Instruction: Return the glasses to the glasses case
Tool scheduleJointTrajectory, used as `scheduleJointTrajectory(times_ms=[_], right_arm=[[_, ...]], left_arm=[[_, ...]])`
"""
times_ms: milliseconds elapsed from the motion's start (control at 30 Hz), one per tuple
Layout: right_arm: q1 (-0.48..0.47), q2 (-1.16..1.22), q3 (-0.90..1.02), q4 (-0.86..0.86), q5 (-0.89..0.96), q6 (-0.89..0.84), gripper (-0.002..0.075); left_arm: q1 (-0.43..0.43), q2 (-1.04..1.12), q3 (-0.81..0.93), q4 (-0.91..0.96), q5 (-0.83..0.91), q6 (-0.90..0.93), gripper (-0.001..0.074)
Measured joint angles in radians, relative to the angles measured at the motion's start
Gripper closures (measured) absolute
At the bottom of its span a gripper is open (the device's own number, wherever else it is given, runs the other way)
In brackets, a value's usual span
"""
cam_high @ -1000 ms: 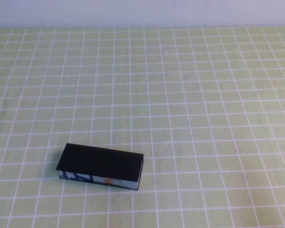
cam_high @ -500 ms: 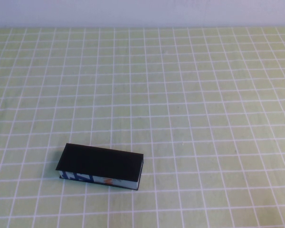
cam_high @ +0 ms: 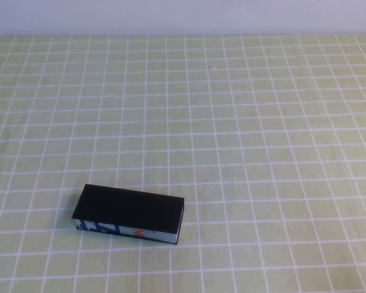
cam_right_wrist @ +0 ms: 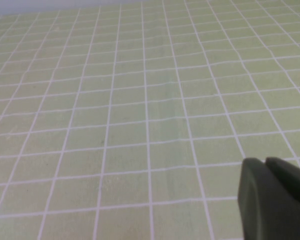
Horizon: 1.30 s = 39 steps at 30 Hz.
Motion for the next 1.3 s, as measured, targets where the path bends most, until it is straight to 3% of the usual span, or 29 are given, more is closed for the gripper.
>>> scheduleJointTrajectory(times_ms=[600, 667, 733, 900, 967, 1167, 1300], right_arm=[[0.000, 0.000, 0.000, 0.000, 0.000, 0.000, 0.0743], [0.000, 0.000, 0.000, 0.000, 0.000, 0.000, 0.0743], [0.000, 0.000, 0.000, 0.000, 0.000, 0.000, 0.0743], [0.000, 0.000, 0.000, 0.000, 0.000, 0.000, 0.0743], [0.000, 0.000, 0.000, 0.000, 0.000, 0.000, 0.0743], [0.000, -0.002, 0.000, 0.000, 0.000, 0.000, 0.0743], [0.000, -0.002, 0.000, 0.000, 0.000, 0.000, 0.0743]], left_arm=[[0.000, 0.000, 0.000, 0.002, 0.000, 0.000, 0.0736], [0.000, 0.000, 0.000, 0.065, 0.000, -0.012, 0.0736], [0.000, 0.000, 0.000, 0.243, 0.005, -0.118, 0.0736], [0.041, -0.019, 0.000, 0.836, 0.003, -0.737, 0.0736], [0.056, -0.050, 0.000, 0.974, -0.002, -0.897, 0.0736], [0.070, -0.077, 0.000, 1.068, 0.038, -1.004, 0.0736], [0.070, -0.077, 0.000, 1.072, 0.152, -1.011, 0.0736]])
